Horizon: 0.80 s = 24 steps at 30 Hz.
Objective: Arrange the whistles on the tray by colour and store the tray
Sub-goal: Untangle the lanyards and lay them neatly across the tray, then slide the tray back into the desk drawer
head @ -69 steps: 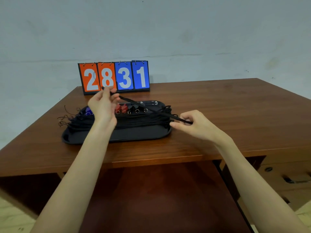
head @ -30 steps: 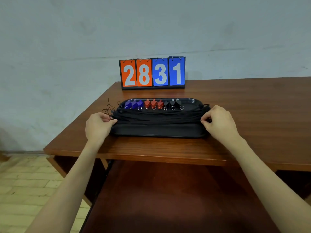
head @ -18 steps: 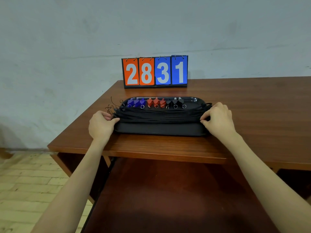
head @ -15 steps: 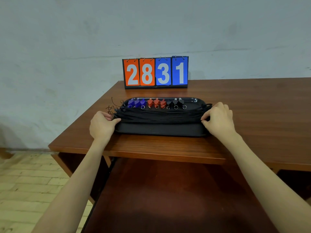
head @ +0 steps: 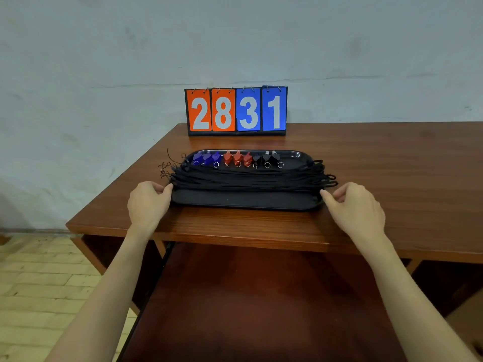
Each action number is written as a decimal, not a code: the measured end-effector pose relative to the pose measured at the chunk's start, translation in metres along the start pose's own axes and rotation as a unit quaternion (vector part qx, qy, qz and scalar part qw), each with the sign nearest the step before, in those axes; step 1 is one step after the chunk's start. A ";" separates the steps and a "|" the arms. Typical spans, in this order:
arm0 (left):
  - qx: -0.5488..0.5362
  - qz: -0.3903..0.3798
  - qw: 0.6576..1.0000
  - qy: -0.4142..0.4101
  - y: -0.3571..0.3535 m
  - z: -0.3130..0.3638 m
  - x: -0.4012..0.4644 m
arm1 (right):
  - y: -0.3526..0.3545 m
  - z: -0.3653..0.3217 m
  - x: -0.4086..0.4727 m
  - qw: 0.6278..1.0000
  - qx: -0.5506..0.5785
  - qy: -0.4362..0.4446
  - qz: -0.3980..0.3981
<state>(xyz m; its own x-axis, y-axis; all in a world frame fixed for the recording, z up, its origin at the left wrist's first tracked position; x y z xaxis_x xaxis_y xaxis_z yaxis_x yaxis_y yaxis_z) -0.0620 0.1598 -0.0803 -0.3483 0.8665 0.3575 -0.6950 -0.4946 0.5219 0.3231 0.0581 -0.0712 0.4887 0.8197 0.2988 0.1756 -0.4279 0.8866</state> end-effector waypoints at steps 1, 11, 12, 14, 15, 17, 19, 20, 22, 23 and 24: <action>-0.012 0.003 1.000 0.007 -0.001 -0.001 -0.001 | -0.002 0.001 0.001 1.000 -0.002 -0.002 -0.007; -0.054 0.032 0.997 0.047 -0.001 -0.003 -0.004 | -0.023 -0.007 0.017 0.988 0.105 -0.008 -0.111; -0.052 0.034 0.997 0.051 -0.001 -0.003 -0.005 | -0.024 -0.007 0.017 0.981 0.141 -0.019 -0.129; -0.045 0.037 0.997 0.048 -0.001 -0.002 -0.009 | -0.026 -0.008 0.017 0.963 0.210 -0.048 -0.162; -0.041 0.038 0.998 0.041 0.000 0.000 -0.011 | -0.027 -0.009 0.016 0.951 0.241 -0.068 -0.180; -0.037 0.041 0.998 0.029 0.002 0.002 -0.015 | -0.029 -0.008 0.014 0.933 0.281 -0.101 -0.202; -0.035 0.037 0.998 0.024 0.005 0.005 -0.018 | -0.027 -0.007 0.013 0.927 0.297 -0.113 -0.200; -0.032 0.031 0.999 0.021 0.007 0.007 -0.019 | -0.025 -0.007 0.011 0.926 0.298 -0.112 -0.203; -0.017 0.015 1.000 0.011 0.011 0.010 -0.023 | -0.021 -0.007 0.005 0.926 0.292 -0.106 -0.213; -0.002 0.009 1.000 0.006 0.013 0.010 -0.025 | -0.017 -0.007 0.001 0.929 0.285 -0.102 -0.212; 0.013 0.005 1.000 0.001 0.015 0.010 -0.028 | -0.014 -0.006 -0.005 0.932 0.279 -0.101 -0.208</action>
<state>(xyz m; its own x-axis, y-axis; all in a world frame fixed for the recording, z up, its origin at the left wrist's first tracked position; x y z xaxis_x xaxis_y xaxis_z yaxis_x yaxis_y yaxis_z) -0.0566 0.1278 -0.0750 -0.3564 0.8621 0.3602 -0.6755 -0.5041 0.5381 0.3133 0.0626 -0.0832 0.4199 0.8945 -0.1534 0.7753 -0.2658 0.5729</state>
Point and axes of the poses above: each hand's wrist, its own x-axis towards the middle knuckle, its own y-axis out of the back of the hand, z = x × y, the point moved 5 cm from there along x, towards the middle knuckle, and after that the axes turned 11 degrees about -x, right-handed, at the moved point
